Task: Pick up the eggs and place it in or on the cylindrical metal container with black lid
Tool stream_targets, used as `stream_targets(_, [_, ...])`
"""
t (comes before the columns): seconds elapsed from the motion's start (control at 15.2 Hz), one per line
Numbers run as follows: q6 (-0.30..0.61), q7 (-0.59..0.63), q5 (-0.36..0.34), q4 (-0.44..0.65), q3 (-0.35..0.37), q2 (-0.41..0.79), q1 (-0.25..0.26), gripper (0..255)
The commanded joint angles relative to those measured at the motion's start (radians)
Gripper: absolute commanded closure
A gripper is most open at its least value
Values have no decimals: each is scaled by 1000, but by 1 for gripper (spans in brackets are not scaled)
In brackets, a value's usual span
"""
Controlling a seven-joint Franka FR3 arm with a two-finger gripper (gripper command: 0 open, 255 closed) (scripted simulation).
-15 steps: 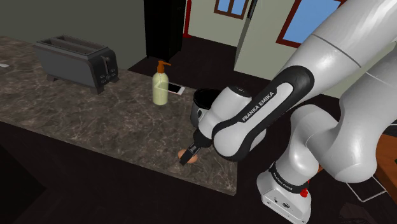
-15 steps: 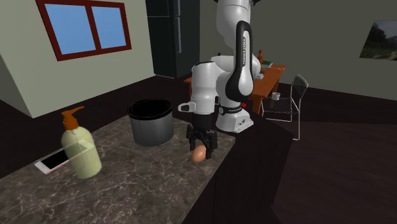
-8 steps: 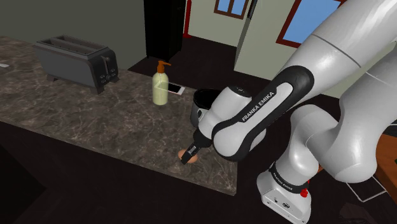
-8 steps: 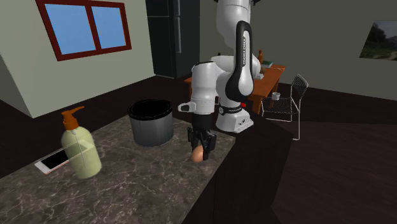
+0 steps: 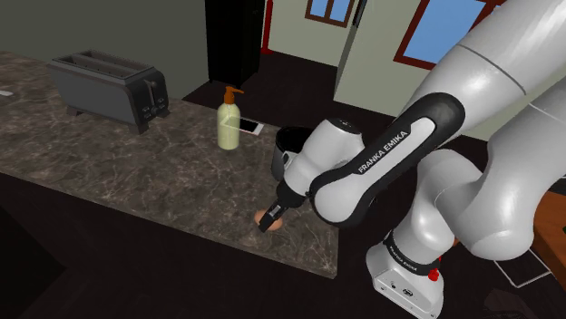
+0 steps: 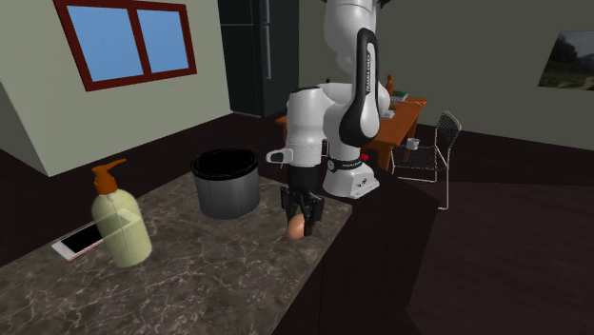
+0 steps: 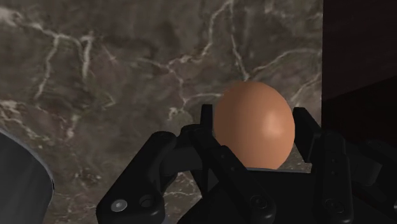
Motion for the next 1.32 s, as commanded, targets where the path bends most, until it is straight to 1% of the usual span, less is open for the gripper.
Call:
stream_targets(0.0, [-39, 69, -88, -8, 52, -43, -73, 255])
stream_targets(0.2, [-106, 133, -164, -13, 107, -112, -148, 255])
stream_targets(0.46, [-196, 186, -224, -10, 148, -197, -208, 255])
stream_targets(0.79, [-307, 228, -273, 4, 173, -292, -251, 255])
stream_targets(1.25, [-453, 266, -318, 41, 185, -402, -287, 255])
